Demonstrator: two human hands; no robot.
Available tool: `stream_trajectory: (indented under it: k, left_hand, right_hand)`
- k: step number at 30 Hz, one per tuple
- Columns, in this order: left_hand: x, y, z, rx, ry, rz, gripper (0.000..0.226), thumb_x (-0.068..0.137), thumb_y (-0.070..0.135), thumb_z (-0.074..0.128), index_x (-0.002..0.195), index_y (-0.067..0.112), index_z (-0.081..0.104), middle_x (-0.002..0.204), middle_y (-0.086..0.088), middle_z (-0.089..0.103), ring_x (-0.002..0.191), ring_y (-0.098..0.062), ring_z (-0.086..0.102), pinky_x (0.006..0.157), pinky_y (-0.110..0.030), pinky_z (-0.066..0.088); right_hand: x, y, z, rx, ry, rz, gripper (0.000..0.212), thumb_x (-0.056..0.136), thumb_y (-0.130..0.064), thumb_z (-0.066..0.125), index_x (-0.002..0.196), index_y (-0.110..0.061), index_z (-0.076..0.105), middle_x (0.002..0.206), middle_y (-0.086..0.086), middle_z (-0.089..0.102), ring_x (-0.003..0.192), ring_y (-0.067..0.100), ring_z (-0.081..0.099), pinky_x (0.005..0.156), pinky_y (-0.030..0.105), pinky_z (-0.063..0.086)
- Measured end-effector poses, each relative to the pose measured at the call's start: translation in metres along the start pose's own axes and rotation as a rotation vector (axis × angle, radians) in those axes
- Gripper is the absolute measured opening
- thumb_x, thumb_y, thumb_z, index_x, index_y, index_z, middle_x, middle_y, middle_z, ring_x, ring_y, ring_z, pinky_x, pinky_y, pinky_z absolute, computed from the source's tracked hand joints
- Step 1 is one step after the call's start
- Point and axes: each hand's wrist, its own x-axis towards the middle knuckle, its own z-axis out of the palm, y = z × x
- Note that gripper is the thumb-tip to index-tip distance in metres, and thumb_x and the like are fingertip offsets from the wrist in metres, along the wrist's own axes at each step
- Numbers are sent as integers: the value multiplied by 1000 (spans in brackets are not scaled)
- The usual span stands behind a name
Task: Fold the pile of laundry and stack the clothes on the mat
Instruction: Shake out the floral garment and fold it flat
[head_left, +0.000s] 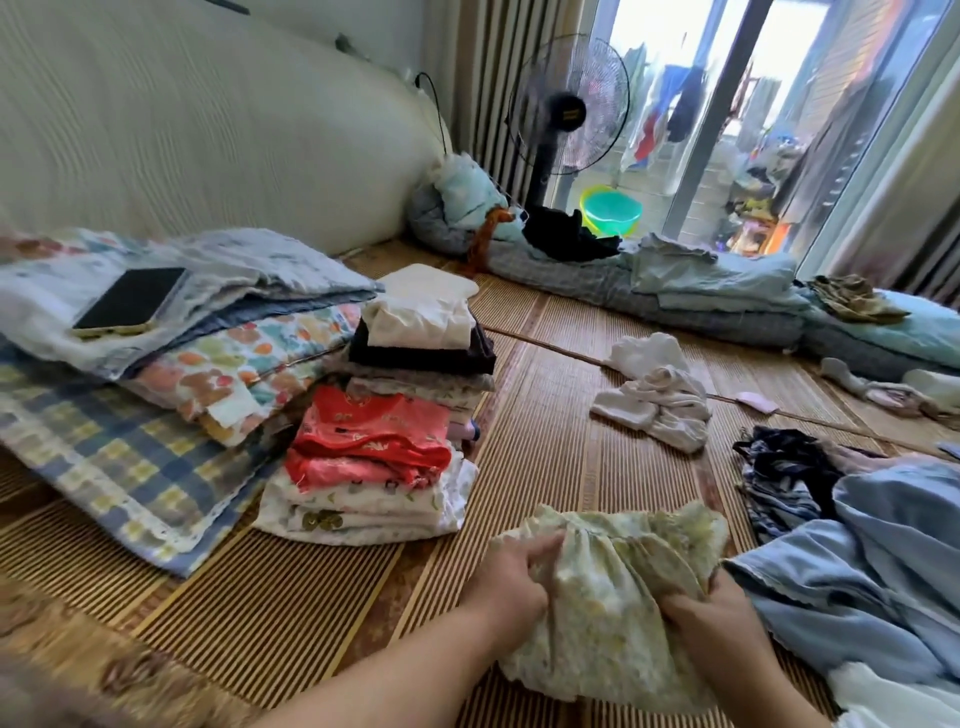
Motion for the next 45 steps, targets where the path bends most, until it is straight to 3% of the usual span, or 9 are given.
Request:
stream_trajectory:
  k: [3, 6, 10, 16, 21, 24, 27, 35, 45]
  left_hand:
    - [-3, 28, -37, -34, 64, 157, 73, 72, 7, 48, 141, 34, 47, 117, 20, 56, 99, -12, 63, 82, -25, 53]
    - [-3, 50, -99, 8, 206, 251, 77, 65, 11, 50, 142, 21, 48, 111, 0, 69, 66, -17, 60, 56, -26, 47]
    - [4, 46, -187, 171, 415, 242, 72, 74, 12, 61, 142, 33, 48, 130, 2, 61, 92, -7, 61, 71, -11, 46]
    - [40, -14, -261, 350, 509, 53, 73, 80, 2, 58, 147, 27, 42, 150, -1, 43, 136, -21, 41, 99, -25, 35]
    - [67, -61, -261, 442, 318, -122, 78, 79, 22, 53, 152, 33, 28, 153, -1, 38, 133, -22, 43, 97, -30, 44]
    - [75, -74, -252, 476, 208, -205, 79, 80, 35, 48, 153, 41, 18, 155, -8, 29, 137, -28, 37, 108, -34, 38]
    - [75, -74, -250, 642, 324, -314, 70, 84, 44, 50, 148, 50, 21, 158, -14, 3, 138, -41, 25, 111, -43, 34]
    - [50, -40, -242, 857, 539, -30, 59, 85, 42, 55, 142, 46, 40, 162, -12, 1, 146, -36, 7, 117, -50, 18]
    - [6, 58, -109, 899, 237, 325, 62, 85, 45, 56, 144, 40, 37, 156, 6, 28, 144, -18, 21, 115, -51, 25]
  right_hand:
    - [1, -41, 4, 143, -47, -148, 28, 83, -10, 73, 102, -21, 57, 92, -1, 69, 78, 19, 68, 51, 23, 53]
    - [10, -89, 34, 246, -185, -269, 34, 83, -11, 72, 111, -23, 57, 97, 0, 73, 84, 20, 73, 65, 36, 60]
    - [28, -141, 111, 257, -313, -335, 32, 80, -14, 74, 105, -27, 59, 90, -6, 74, 78, 11, 72, 58, 25, 57]
    - [63, -169, 228, 37, -406, -189, 44, 82, -12, 61, 125, -14, 49, 118, 12, 59, 111, 35, 59, 93, 50, 52]
    - [74, -149, 259, -543, -220, -272, 89, 91, -22, 54, 154, -26, -9, 156, 16, 23, 127, 31, 48, 86, 35, 47]
    - [81, -138, 260, -915, -204, -418, 60, 97, -30, 46, 150, -40, 19, 162, 11, -6, 138, 35, 34, 94, 42, 45]
    - [83, -135, 254, -1020, -306, -331, 44, 97, -47, 38, 139, -34, 44, 162, 5, 11, 140, 33, 29, 106, 54, 34]
    - [53, -143, 217, -920, -180, -656, 59, 93, -43, 48, 148, -39, 26, 160, 5, 19, 147, 26, 17, 116, 58, 13]
    - [-17, -119, 80, -850, -127, -602, 65, 91, -43, 59, 148, -37, 29, 159, 1, 22, 142, 29, 32, 112, 53, 32]
